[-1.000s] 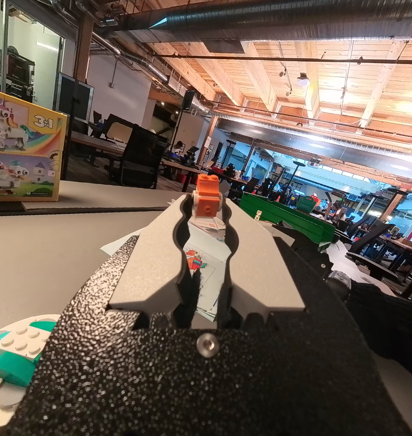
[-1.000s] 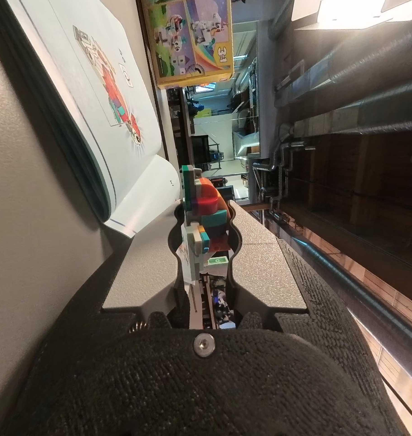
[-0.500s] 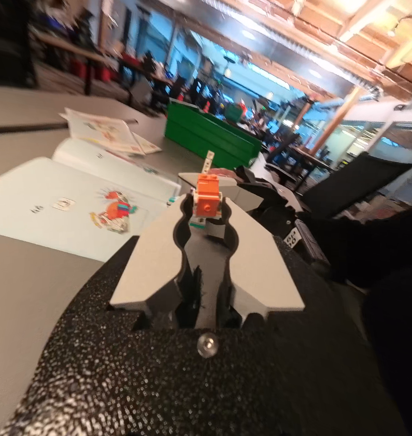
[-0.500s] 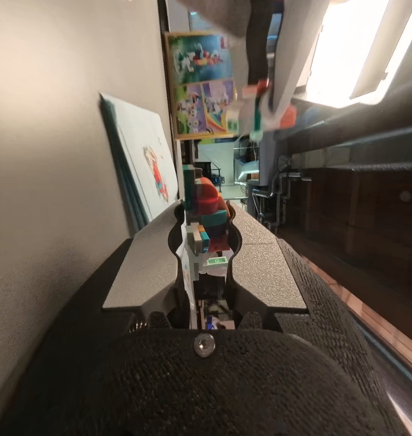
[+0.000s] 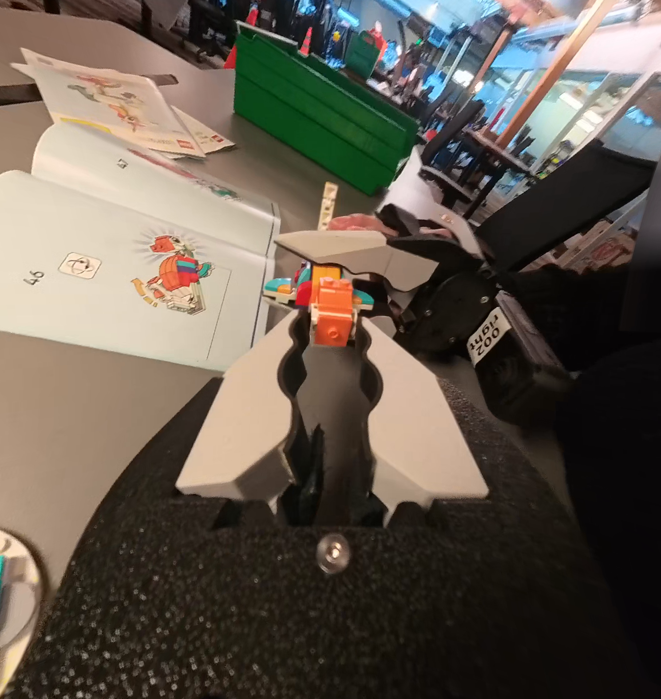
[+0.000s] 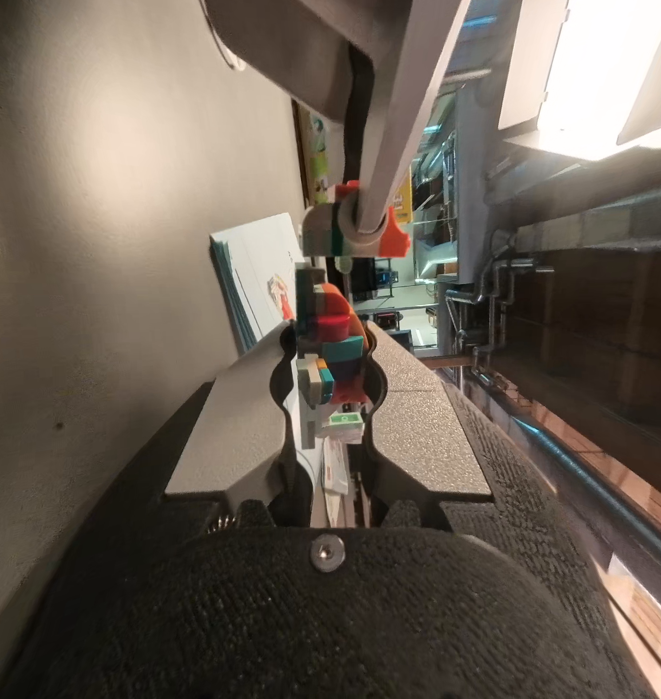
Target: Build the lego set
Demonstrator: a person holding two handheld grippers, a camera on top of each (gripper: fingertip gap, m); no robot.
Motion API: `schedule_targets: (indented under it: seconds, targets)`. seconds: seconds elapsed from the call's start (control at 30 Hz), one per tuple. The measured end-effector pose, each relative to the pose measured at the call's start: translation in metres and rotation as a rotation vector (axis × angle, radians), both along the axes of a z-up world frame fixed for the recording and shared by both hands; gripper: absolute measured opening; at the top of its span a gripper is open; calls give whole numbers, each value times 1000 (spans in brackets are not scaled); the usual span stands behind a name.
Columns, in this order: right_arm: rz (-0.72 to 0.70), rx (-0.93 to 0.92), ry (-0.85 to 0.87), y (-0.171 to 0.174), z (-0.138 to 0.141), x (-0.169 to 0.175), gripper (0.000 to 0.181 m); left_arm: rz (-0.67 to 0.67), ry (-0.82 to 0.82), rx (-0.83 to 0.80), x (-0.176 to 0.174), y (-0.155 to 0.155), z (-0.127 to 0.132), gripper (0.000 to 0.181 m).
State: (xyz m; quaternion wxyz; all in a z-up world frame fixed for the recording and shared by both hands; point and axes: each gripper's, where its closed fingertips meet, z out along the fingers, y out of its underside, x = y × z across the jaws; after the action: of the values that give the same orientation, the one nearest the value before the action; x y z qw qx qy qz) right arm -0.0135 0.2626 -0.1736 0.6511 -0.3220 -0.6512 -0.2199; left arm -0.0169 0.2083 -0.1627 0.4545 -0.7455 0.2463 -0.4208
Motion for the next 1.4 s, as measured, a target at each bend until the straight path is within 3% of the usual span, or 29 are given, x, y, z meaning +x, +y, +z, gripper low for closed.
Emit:
schedule_targets:
  seconds: [0.13, 0.57, 1.03, 1.4]
  targets:
    - [7, 13, 6, 0, 0, -2, 32, 12, 82, 19, -2, -2, -7, 22]
    - [12, 74, 3, -5, 5, -4, 31, -20, 95, 43, 3, -7, -6, 22]
    - [-116, -28, -24, 7, -8, -4, 30, 135, 139, -18, -5, 6, -16, 22]
    - [-116, -129, -12, 4, -16, -7, 30, 161, 97, -12, -6, 9, -11, 22]
